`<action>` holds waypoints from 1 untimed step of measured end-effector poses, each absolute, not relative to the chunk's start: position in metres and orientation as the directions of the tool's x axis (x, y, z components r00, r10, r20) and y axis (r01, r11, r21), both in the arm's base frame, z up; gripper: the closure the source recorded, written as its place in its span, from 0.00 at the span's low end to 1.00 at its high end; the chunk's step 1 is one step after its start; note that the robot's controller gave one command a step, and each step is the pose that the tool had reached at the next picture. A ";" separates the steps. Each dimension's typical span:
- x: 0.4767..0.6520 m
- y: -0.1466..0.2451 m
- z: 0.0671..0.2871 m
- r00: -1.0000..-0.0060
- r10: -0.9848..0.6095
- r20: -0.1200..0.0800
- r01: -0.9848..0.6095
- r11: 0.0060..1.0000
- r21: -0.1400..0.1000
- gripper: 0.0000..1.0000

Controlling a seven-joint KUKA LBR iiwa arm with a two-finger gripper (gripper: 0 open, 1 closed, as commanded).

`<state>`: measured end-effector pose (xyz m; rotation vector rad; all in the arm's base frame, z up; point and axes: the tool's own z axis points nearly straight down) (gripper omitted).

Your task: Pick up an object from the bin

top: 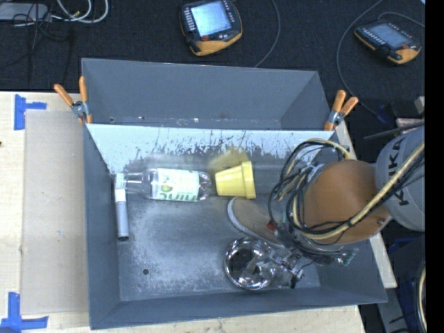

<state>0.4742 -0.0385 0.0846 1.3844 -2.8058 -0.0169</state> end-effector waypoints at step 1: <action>0.474 -0.038 0.085 -0.608 -0.794 0.007 -0.794 0.608 0.015 1.00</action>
Offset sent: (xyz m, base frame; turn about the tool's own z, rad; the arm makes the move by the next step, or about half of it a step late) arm 0.0000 0.0000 0.0000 0.0000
